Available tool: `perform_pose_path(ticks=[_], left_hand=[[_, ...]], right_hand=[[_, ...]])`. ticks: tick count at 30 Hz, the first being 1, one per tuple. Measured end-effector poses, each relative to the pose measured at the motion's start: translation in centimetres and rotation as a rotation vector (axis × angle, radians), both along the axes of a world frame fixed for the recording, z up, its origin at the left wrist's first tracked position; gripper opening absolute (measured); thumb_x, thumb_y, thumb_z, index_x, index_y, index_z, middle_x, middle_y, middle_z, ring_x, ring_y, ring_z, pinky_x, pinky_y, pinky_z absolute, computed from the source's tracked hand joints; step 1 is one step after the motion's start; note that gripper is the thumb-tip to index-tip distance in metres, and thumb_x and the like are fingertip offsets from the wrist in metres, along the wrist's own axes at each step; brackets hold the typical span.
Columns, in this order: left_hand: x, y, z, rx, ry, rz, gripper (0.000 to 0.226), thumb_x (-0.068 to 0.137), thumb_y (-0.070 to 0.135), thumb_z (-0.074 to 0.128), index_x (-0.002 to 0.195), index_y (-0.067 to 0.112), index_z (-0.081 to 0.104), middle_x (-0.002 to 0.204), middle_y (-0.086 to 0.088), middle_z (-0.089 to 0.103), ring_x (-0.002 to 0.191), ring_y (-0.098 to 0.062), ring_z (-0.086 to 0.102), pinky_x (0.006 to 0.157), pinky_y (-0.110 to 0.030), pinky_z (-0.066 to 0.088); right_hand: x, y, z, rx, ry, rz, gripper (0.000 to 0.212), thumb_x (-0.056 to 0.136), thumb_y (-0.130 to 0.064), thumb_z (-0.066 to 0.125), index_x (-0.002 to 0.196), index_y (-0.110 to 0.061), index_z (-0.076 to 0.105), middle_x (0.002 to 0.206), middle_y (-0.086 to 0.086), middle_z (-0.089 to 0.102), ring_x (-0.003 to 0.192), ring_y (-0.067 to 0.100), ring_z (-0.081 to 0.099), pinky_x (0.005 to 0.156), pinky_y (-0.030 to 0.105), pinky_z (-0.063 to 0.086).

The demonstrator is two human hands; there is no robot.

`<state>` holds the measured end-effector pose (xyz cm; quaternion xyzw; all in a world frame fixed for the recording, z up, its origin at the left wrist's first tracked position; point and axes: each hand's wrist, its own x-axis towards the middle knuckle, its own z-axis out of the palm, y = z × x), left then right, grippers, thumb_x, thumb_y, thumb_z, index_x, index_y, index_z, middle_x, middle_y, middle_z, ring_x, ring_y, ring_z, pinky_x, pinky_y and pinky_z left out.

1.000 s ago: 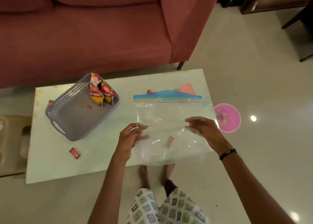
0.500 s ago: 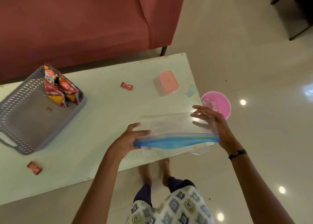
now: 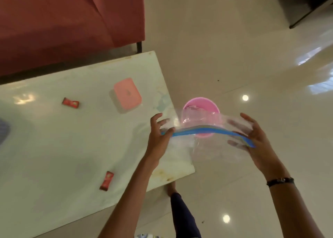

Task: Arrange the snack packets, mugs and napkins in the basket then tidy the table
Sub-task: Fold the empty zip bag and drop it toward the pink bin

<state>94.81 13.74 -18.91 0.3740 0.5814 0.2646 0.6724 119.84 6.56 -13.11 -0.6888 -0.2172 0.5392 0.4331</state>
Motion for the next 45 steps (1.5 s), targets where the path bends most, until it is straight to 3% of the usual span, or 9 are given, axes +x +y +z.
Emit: perform_pose_path(ticks=[4,8,14,17,25,30,36,41,45], left_hand=[[6.8,1.1,-2.0,0.054,0.004,-0.036,0.043,0.089,0.006,0.057,0.124,0.022,0.038,0.117,0.020,0.049,0.104,0.001,0.051,0.075,0.000,0.042],[10.9,1.0,-5.5,0.054,0.037,-0.168,0.043,0.091,0.009,0.053,0.130,0.021,0.037,0.137,0.007,0.047,0.123,-0.011,0.049,0.100,-0.028,0.043],[13.8,0.6,-11.3,0.118,0.192,-0.419,0.051,0.091,0.006,0.049,0.138,0.017,0.033,0.144,-0.001,0.039,0.130,-0.019,0.040,0.102,-0.028,0.034],[14.9,0.7,-14.3,0.165,0.289,-0.552,0.053,0.090,0.006,0.051,0.138,0.015,0.032,0.144,-0.009,0.040,0.128,-0.027,0.040,0.104,-0.037,0.038],[18.7,2.9,-20.2,0.278,0.612,-0.958,0.067,0.093,0.012,0.049,0.148,0.017,0.012,0.158,-0.010,0.008,0.144,-0.034,0.009,0.114,-0.048,0.025],[19.0,3.0,-22.7,0.159,0.720,-1.158,0.054,0.094,0.016,0.044,0.144,0.013,0.024,0.151,-0.012,0.023,0.137,-0.036,0.023,0.105,-0.047,0.033],[18.0,2.1,-20.7,0.199,0.596,-0.933,0.044,0.093,0.014,0.048,0.135,0.008,0.036,0.133,-0.013,0.049,0.122,-0.035,0.045,0.098,-0.045,0.042],[16.3,2.2,-16.4,0.293,0.593,-0.757,0.049,0.094,0.014,0.045,0.140,0.009,0.029,0.133,-0.014,0.050,0.115,-0.033,0.050,0.086,-0.043,0.047],[13.9,2.1,-12.3,0.341,0.540,-0.619,0.045,0.094,0.012,0.043,0.138,0.012,0.033,0.132,-0.012,0.052,0.116,-0.030,0.049,0.086,-0.041,0.046]], right_hand=[[6.1,1.0,-4.7,-0.017,-0.236,-0.115,0.046,0.088,0.005,0.057,0.126,-0.020,0.049,0.115,-0.004,0.068,0.098,0.015,0.067,0.075,0.027,0.058],[7.3,2.6,-11.9,-0.047,-0.299,-0.133,0.041,0.084,0.005,0.060,0.119,-0.017,0.054,0.113,0.004,0.068,0.097,0.021,0.066,0.077,0.025,0.056],[5.4,5.4,-22.3,-0.116,-0.506,-0.156,0.043,0.082,0.014,0.047,0.117,-0.007,0.060,0.112,0.009,0.069,0.089,0.010,0.066,0.083,0.026,0.056],[4.7,6.0,-25.7,-0.149,-0.800,0.048,0.056,0.078,0.016,0.037,0.124,-0.009,0.057,0.118,0.012,0.066,0.096,0.031,0.064,0.082,0.034,0.052],[5.6,6.4,-32.6,-0.138,-1.192,0.724,0.048,0.081,0.006,0.060,0.123,-0.010,0.045,0.120,0.018,0.048,0.099,0.035,0.054,0.053,0.037,0.056],[6.0,7.4,-34.8,-0.329,-1.198,1.137,0.042,0.089,-0.012,0.052,0.131,-0.014,0.048,0.146,0.012,0.035,0.137,0.033,0.026,0.106,0.048,0.034],[5.4,8.2,-31.9,-0.381,-1.028,0.874,0.062,0.091,-0.028,0.050,0.147,-0.025,0.025,0.157,0.006,0.018,0.144,0.035,0.010,0.115,0.055,0.008],[4.2,6.7,-26.6,-0.166,-1.191,0.477,0.050,0.090,-0.028,0.034,0.138,-0.016,0.041,0.146,0.007,0.041,0.139,0.031,0.029,0.113,0.056,0.015],[2.1,6.0,-22.1,-0.081,-1.068,0.294,0.044,0.088,-0.022,0.037,0.130,-0.016,0.049,0.134,0.003,0.052,0.126,0.025,0.045,0.110,0.046,0.025]])
